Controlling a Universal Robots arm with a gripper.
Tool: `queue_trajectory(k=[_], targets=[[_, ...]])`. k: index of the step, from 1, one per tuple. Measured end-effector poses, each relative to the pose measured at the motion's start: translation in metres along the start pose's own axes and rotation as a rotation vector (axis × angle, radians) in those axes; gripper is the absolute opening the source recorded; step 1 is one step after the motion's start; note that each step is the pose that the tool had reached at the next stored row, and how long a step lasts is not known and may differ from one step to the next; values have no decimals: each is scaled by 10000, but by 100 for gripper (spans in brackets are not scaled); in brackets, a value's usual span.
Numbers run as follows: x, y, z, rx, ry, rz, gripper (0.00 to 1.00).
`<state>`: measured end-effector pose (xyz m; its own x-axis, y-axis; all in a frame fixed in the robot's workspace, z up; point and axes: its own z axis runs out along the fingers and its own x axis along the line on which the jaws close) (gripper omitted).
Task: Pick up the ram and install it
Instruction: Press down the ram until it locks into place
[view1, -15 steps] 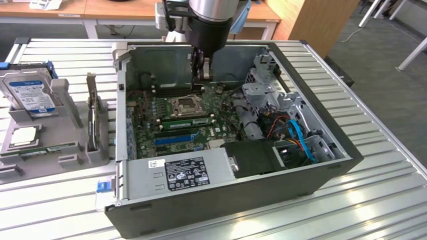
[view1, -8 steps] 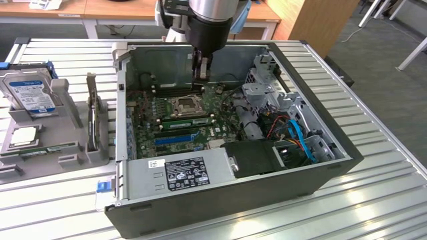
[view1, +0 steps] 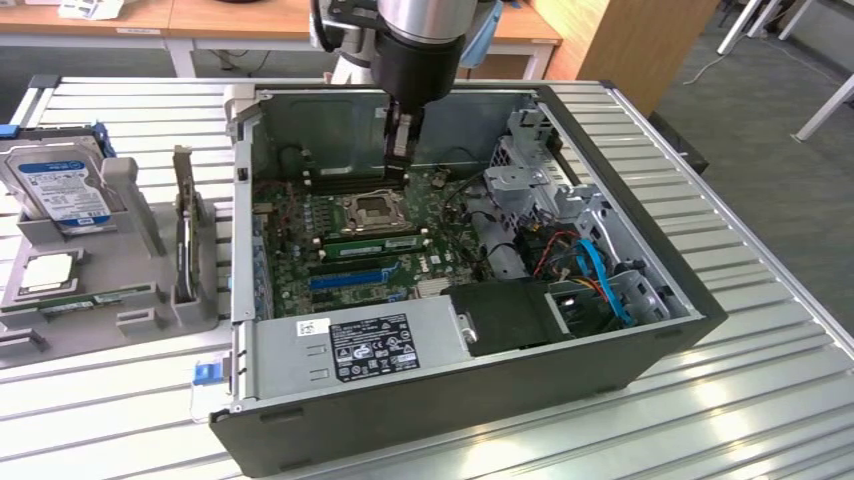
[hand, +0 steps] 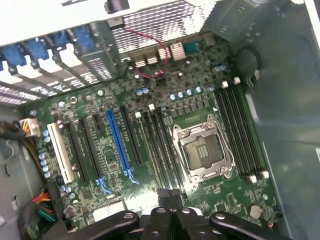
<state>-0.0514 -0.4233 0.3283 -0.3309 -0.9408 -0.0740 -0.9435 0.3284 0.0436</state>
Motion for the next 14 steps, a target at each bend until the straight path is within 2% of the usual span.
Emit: queue_trajectory(k=[14], targets=[[0, 0, 0, 173, -98, 2142, 10]])
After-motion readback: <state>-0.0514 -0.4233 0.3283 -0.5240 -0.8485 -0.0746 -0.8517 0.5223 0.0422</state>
